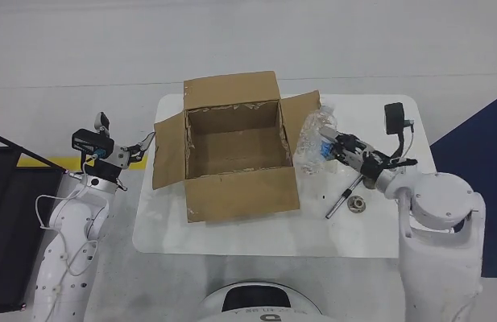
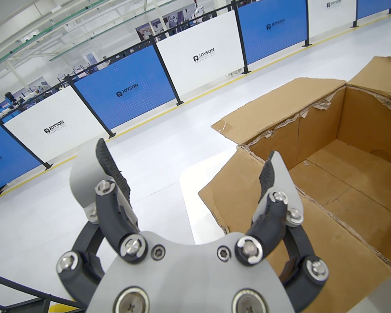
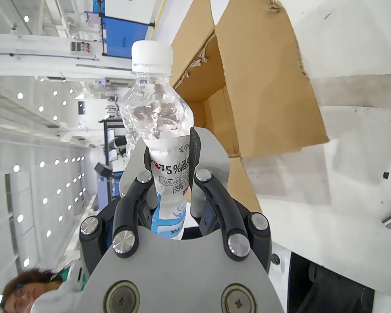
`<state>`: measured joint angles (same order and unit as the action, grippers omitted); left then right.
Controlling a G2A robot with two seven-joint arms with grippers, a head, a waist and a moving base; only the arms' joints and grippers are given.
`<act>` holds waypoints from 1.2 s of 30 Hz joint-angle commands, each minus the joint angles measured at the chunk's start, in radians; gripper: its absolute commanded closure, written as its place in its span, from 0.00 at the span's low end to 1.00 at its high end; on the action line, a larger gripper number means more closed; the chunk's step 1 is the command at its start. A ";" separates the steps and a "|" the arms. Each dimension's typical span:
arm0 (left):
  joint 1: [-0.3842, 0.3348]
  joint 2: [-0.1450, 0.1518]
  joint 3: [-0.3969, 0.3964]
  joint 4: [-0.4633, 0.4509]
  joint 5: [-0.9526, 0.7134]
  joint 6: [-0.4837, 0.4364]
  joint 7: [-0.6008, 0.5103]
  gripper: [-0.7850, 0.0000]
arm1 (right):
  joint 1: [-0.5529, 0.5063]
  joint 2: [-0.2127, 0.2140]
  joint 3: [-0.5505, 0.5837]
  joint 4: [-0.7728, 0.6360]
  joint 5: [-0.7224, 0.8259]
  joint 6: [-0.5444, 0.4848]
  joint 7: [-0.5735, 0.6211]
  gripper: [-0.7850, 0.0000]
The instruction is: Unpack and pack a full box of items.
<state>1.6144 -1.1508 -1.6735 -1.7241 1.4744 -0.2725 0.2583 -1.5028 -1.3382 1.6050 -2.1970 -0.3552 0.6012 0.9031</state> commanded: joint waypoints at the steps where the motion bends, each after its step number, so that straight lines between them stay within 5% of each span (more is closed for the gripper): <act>1: 0.000 0.000 0.000 0.000 0.000 0.000 0.000 0.00 | 0.008 -0.003 -0.109 -0.018 -0.062 0.047 -0.062 1.00; 9: 0.000 0.000 0.000 0.000 0.000 0.000 0.000 0.00 | 0.117 -0.033 -0.438 0.091 -0.168 0.219 -0.258 1.00; 21: 0.000 0.000 0.000 0.000 0.000 0.000 0.000 0.00 | 0.249 -0.100 -0.652 0.303 -0.102 0.345 -0.537 1.00; 36: 0.000 0.000 0.000 0.000 0.000 0.000 0.000 0.00 | 0.430 -0.191 -0.670 0.570 0.051 0.411 -0.754 1.00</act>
<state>1.6144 -1.1508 -1.6735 -1.7241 1.4744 -0.2725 0.2583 -1.0801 -1.5262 0.9415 -1.6540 -0.2937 1.0123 0.1594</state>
